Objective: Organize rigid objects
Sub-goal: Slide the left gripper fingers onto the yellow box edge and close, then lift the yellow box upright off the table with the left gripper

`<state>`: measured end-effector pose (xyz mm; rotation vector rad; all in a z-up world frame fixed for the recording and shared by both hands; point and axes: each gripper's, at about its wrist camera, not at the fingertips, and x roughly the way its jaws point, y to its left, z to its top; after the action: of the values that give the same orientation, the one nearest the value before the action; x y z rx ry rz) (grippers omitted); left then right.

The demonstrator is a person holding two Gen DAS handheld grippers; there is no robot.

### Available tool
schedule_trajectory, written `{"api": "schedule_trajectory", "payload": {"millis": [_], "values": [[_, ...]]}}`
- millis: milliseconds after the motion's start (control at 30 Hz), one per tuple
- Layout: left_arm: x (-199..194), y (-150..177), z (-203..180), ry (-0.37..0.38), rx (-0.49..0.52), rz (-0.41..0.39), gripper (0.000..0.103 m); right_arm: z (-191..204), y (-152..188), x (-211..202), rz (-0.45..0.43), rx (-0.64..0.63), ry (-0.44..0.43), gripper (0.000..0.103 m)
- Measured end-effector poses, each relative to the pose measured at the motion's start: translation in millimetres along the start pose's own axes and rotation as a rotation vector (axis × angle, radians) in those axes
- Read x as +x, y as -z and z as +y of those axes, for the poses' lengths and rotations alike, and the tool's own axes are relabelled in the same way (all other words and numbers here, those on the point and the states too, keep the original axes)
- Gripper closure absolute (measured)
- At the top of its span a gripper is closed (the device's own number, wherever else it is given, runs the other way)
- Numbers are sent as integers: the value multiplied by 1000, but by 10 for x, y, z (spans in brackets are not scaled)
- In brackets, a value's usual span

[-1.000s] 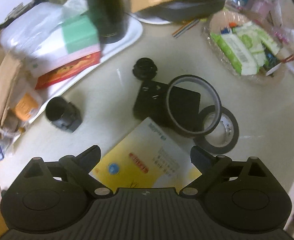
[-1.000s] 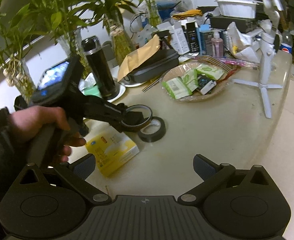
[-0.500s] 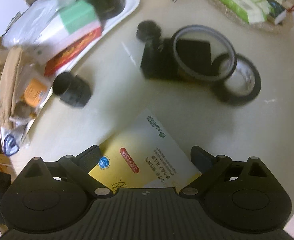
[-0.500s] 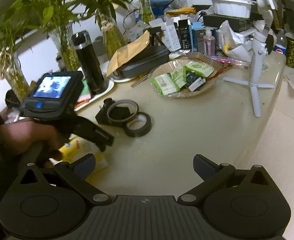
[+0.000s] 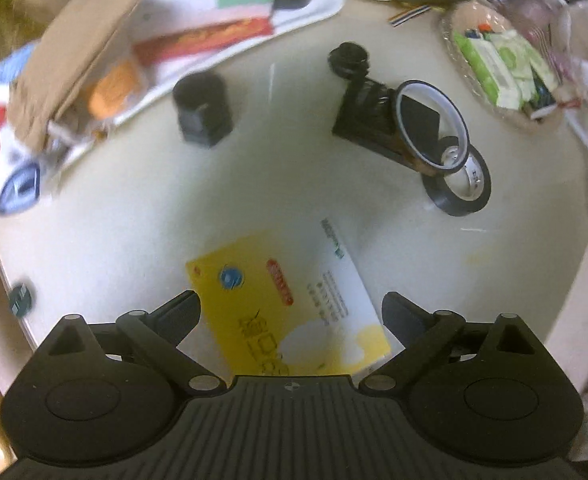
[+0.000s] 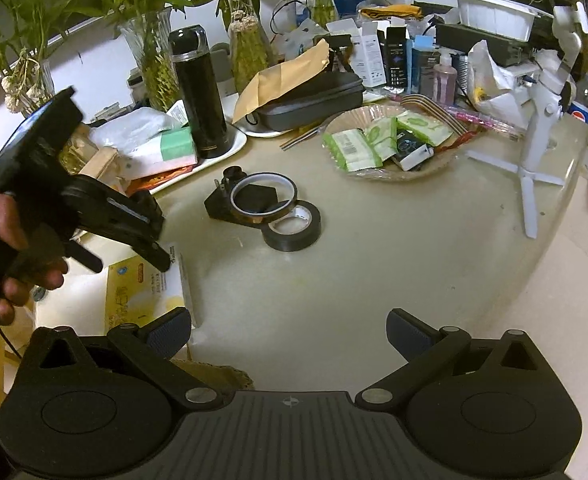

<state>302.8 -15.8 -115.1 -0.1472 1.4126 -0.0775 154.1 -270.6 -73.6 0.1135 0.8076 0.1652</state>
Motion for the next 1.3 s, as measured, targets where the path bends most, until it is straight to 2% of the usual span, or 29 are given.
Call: {"api": "schedule_trajectory", "payload": {"millis": [267, 433, 567, 700, 900, 1000, 1133, 1300], "values": [[170, 11, 318, 127, -157, 112, 0, -9, -14, -26, -13, 10, -10, 0], [289, 8, 298, 156, -252, 115, 0, -22, -20, -35, -19, 19, -16, 0], [407, 0, 171, 99, -289, 113, 0, -16, -17, -45, -26, 15, -17, 0], [472, -10, 19, 1, -320, 106, 0, -25, -20, -46, -23, 22, -14, 0], [575, 36, -406, -204, -205, 69, 0, -30, -26, -42, -27, 22, -9, 0], [614, 48, -396, -191, -242, 74, 0, -43, -18, -39, -27, 28, -3, 0], [615, 76, -388, -206, -176, 63, 1, -57, -4, -30, -22, 27, 6, 0], [513, 97, -379, -199, -98, -4, 2, -33, 3, -14, -20, 20, 16, 0]]}}
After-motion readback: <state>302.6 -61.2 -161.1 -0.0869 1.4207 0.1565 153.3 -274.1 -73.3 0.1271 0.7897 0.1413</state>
